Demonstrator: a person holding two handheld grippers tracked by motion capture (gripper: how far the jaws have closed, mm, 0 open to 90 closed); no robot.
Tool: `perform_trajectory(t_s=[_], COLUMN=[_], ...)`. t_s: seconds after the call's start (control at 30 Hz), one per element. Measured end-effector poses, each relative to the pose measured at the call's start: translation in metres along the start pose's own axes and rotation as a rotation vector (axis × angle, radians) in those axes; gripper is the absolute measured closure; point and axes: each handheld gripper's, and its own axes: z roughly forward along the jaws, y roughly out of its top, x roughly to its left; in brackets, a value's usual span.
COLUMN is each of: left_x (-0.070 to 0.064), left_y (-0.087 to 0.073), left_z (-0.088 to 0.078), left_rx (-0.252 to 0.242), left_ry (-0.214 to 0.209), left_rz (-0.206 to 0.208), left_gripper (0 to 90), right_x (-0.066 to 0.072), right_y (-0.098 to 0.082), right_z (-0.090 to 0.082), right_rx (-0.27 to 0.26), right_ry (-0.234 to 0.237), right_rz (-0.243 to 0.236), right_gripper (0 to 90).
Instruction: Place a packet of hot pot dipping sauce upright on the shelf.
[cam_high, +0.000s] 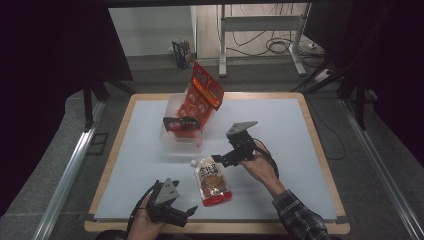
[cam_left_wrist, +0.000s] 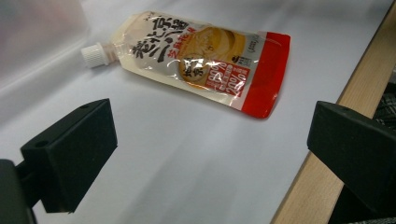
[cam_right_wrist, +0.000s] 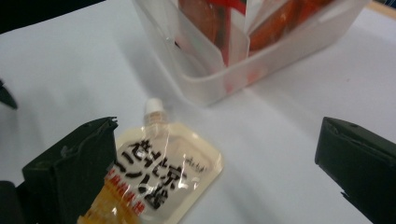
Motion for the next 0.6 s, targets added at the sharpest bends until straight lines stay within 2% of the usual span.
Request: perform_trajectory(t_s=[0.17,0.27,0.4,0.6], left_x=[0.005,0.007,0.012,0.019], left_y=[-0.001,-0.001,-0.002,-0.004], left_z=[-0.002,-0.002,-0.003,-0.003], left_rx=[0.004,0.007,-0.003,0.004], left_ry=[0.003,0.004,-0.017,0.005], left_rz=[-0.021,-0.022,-0.048,-0.069], left_gripper=[1.7,1.6,1.5,4.7], right_x=[0.003,0.004,0.007,0.017], right_y=[-0.014,-0.02,-0.029,-0.041], right_z=[-0.01,-0.014,-0.02,-0.029], right_rx=[0.009,0.017,0.022,0.03], right_ry=[-0.032,-0.046,-0.057,-0.063], right_rz=[0.0,0.017,0.028,0.032], right_gripper=[0.0,0.0,0.0,0.0])
